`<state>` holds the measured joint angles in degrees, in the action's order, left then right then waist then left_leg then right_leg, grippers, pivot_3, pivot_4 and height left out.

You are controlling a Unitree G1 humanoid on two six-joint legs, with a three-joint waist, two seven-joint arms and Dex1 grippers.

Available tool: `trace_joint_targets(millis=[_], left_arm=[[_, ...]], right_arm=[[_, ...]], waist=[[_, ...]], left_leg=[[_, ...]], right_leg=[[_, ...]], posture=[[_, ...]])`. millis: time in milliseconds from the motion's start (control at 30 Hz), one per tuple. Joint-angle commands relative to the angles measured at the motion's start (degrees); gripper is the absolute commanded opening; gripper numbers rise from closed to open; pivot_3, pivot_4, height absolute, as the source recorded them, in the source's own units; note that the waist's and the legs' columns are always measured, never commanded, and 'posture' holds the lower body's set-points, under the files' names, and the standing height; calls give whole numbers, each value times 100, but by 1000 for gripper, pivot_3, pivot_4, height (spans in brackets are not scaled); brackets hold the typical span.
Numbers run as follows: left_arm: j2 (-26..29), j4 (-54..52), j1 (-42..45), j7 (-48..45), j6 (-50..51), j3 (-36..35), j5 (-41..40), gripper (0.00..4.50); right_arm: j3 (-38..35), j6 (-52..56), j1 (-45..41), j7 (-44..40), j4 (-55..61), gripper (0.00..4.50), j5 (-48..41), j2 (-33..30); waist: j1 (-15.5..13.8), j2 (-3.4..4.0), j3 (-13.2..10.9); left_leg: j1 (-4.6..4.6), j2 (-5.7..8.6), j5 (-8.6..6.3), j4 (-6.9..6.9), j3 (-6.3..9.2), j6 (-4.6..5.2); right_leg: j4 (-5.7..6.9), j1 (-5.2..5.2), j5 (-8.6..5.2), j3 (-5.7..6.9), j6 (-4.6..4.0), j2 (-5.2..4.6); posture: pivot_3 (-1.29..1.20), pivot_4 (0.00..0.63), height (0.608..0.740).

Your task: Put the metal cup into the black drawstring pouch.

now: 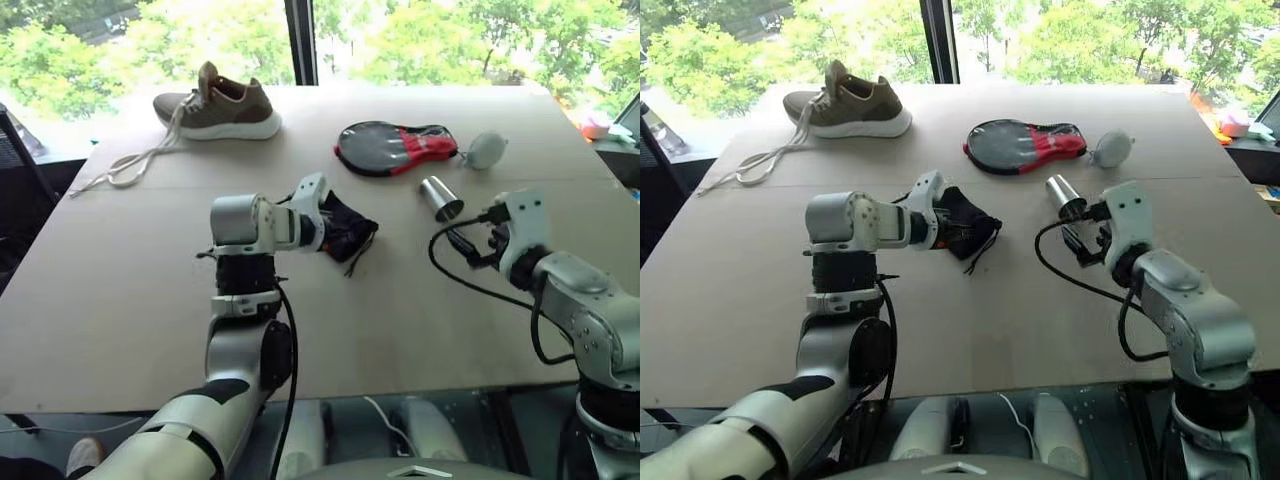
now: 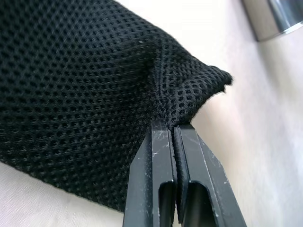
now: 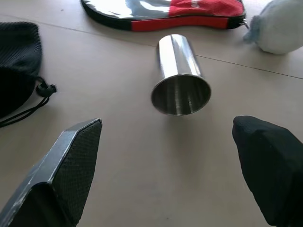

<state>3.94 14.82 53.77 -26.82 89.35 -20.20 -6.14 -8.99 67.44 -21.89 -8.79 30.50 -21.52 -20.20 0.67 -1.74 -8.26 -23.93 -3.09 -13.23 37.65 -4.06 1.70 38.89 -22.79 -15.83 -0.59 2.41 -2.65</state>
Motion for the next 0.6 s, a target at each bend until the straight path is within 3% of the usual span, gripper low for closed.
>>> trace_joint_targets(millis=[33, 267, 567, 600], left_arm=[[38, 32, 185, 177, -173, -128, -247, 18], [78, -92, 155, 521, -269, -242, -479, 18], [203, -591, 13, 826, -131, -252, -721, 18], [211, -624, -2, 849, -116, -251, -738, 4]], right_arm=[[-205, 153, -455, 287, -349, 4500, -53, 476], [-261, -559, -1152, 696, -1752, 4500, 155, 1414], [-351, -1770, -1596, 789, -3078, 4500, 362, 1626], [-337, -1928, -1634, 750, -3214, 4244, 377, 1615]], waist=[[13, 1, 0], [10, 2, 0], [16, 4, -1], [19, 4, -1]], left_leg=[[0, 0, 1, -3, -1, -1], [-24, 4, 16, -23, -12, -28], [-78, 3, 21, -19, -13, -37], [-78, 3, 21, -20, -13, -37]], right_leg=[[-1, -1, 0, -1, 0, 0], [-4, -34, 1, -11, 1, -8], [3, -88, 3, -10, 1, -12], [3, -88, 3, -9, 1, -12]], posture=[[0, 150, 740], [0, 150, 740], [0, 150, 740], [0, 150, 740]])
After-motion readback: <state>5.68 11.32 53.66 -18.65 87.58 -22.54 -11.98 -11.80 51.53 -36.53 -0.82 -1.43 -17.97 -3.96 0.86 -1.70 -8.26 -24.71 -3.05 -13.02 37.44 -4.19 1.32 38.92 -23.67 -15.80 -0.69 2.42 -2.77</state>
